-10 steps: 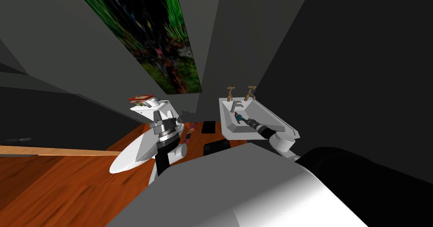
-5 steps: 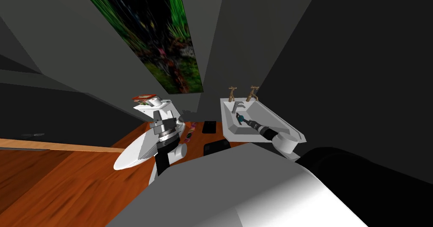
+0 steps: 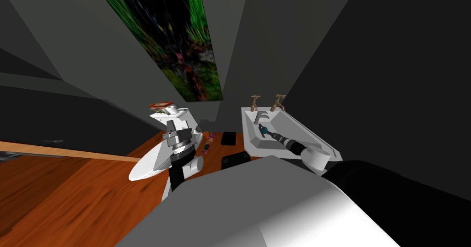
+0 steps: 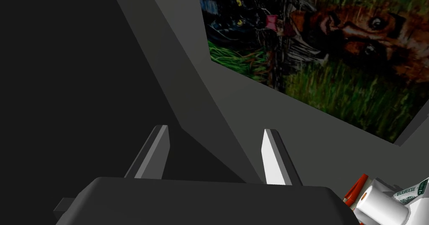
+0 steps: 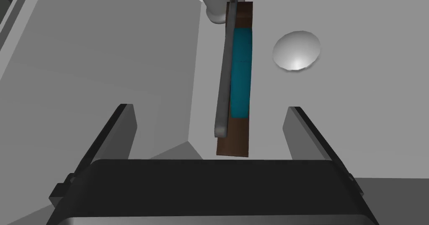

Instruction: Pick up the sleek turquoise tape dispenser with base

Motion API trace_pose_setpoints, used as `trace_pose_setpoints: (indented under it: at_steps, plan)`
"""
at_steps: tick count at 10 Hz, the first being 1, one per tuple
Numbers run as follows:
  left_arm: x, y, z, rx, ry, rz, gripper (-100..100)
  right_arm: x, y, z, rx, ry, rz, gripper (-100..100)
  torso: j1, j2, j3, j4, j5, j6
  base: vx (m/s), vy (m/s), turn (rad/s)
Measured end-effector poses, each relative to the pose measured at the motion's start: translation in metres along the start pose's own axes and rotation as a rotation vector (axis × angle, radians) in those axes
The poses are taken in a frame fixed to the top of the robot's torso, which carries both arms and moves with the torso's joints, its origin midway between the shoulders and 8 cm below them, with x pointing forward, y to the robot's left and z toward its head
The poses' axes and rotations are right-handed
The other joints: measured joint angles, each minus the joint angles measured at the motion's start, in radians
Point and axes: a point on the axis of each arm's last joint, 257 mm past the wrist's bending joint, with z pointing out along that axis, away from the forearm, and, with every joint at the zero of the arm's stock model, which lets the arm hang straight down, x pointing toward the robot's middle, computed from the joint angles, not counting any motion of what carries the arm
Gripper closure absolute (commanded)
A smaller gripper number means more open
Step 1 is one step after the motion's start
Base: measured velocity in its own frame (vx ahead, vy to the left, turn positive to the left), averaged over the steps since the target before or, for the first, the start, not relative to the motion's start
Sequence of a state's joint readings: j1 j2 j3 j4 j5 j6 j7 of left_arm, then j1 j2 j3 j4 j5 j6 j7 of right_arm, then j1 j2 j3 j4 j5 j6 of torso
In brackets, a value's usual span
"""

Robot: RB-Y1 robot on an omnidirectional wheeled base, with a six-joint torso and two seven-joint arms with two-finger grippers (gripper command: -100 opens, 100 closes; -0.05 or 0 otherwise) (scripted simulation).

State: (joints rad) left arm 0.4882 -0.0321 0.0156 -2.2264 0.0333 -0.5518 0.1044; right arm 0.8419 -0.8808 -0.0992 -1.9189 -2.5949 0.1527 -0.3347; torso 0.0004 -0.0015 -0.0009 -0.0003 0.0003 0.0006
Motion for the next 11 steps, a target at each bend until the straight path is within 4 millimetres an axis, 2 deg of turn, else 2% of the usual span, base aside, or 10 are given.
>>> trace_pose_setpoints:
  at_steps: [2, 11]
  plan:
    - [0.0, 0.0, 0.0, 0.0, 0.0, 0.0, 0, -0.002, 0.005, -0.001, -0.005, -0.008, 0.051, -100, 0.0, 0.001, 0.0, 0.0, 0.0, 0.0, 0.017, 0.006, 0.05]
    - [0.0, 0.0, 0.0, 0.0, 0.0, 0.0, 0, -0.013, 0.052, -0.025, -0.084, -0.078, 0.278, -100, 0.0, 0.001, 0.0, 0.0, 0.0, 0.0, 0.025, 0.007, 0.059]
